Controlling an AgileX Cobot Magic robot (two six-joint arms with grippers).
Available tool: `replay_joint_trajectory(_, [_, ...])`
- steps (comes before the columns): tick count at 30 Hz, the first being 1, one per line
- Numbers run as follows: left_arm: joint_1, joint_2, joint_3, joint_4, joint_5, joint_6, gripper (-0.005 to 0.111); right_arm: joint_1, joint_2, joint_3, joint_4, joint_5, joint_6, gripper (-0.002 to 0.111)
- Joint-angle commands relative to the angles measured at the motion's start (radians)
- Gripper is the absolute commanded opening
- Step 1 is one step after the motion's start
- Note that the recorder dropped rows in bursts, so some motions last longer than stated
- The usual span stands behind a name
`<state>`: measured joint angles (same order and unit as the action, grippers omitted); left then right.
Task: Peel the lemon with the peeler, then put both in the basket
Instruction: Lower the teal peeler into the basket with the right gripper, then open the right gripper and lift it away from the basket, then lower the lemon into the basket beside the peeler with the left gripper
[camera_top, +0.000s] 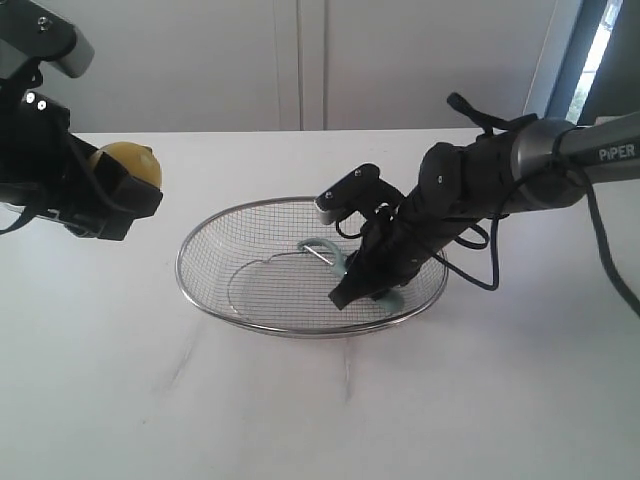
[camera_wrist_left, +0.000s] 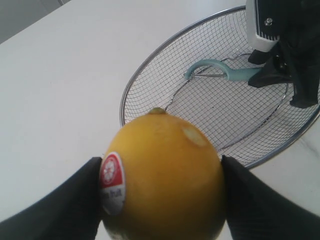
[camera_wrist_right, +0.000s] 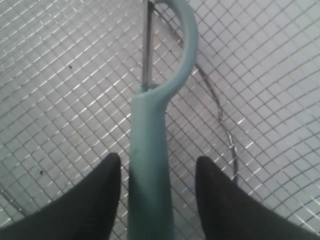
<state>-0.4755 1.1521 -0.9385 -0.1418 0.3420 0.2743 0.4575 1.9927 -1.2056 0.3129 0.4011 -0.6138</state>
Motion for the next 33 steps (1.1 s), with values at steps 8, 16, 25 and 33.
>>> replay_joint_trajectory(8, [0.004,-0.005,-0.009,-0.009,-0.010,-0.009,0.000,0.000,-0.198,-0.043,0.001,0.012,-0.011,0.057])
replay_joint_trajectory(16, [0.004,-0.005,-0.009,-0.009,-0.012,-0.009,0.000,0.000,-0.496,-0.043,-0.013,0.361,0.116,0.017])
replay_joint_trajectory(25, [0.002,-0.005,-0.009,-0.013,-0.035,-0.009,0.000,0.000,-0.798,0.025,-0.185,0.506,0.287,0.000])
replay_joint_trajectory(33, [0.002,0.041,-0.009,-0.092,-0.061,0.030,0.000,0.000,-0.942,0.142,-0.313,0.572,0.357,0.000])
